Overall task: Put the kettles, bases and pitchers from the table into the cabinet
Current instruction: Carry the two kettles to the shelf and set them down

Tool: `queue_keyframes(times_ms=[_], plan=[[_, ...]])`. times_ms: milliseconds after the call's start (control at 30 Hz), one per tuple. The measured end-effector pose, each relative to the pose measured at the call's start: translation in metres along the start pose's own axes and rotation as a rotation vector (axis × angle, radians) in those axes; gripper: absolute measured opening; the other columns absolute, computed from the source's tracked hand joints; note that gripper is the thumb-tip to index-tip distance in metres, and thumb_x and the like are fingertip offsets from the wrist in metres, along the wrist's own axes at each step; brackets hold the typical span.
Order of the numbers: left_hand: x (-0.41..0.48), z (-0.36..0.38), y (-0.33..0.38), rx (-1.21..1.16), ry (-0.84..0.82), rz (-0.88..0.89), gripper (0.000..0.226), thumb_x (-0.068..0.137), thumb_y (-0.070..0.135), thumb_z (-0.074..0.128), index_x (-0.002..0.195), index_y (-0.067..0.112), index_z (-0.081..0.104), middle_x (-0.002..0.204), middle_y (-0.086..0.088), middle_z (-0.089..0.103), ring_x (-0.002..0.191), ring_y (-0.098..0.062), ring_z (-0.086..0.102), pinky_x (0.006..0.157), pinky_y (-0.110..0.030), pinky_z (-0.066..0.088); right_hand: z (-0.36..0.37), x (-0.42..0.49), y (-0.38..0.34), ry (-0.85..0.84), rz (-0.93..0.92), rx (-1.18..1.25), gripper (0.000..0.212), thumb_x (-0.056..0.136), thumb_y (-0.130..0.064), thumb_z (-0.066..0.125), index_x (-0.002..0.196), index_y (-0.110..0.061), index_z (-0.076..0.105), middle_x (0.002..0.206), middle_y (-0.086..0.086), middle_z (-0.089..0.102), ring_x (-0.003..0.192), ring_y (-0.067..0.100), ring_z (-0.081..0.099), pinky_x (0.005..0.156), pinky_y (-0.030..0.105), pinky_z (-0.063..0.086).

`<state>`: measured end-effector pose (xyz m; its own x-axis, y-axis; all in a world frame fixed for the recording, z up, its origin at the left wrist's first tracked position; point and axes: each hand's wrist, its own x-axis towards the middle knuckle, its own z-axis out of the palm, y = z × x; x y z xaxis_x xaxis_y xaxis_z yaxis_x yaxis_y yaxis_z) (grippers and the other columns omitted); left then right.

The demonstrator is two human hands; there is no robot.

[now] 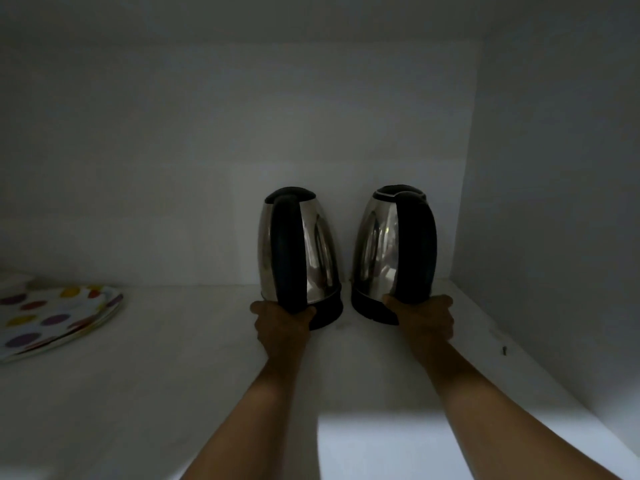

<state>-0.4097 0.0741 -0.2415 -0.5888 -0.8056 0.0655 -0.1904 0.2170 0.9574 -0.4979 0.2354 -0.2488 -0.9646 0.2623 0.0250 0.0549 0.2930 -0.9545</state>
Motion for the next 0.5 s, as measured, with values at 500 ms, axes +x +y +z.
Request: queue_keyframes(times_ms=[500], plan=[[-0.117, -0.122, -0.002, 0.694, 0.050, 0.429, 0.051, 0.094, 0.035, 0.055, 0.136, 0.008, 0.046, 0.143, -0.012, 0.045, 0.135, -0.030, 0.039, 0.107, -0.049, 0.037, -0.058, -0.148, -0.011, -0.196, -0.221, -0.195, 0.058, 0.096, -0.033, 0.058, 0.141, -0.001, 0.039, 0.137, 0.029, 0.053, 0.125, 0.045, 0.053, 0.099, 0.043, 0.044]])
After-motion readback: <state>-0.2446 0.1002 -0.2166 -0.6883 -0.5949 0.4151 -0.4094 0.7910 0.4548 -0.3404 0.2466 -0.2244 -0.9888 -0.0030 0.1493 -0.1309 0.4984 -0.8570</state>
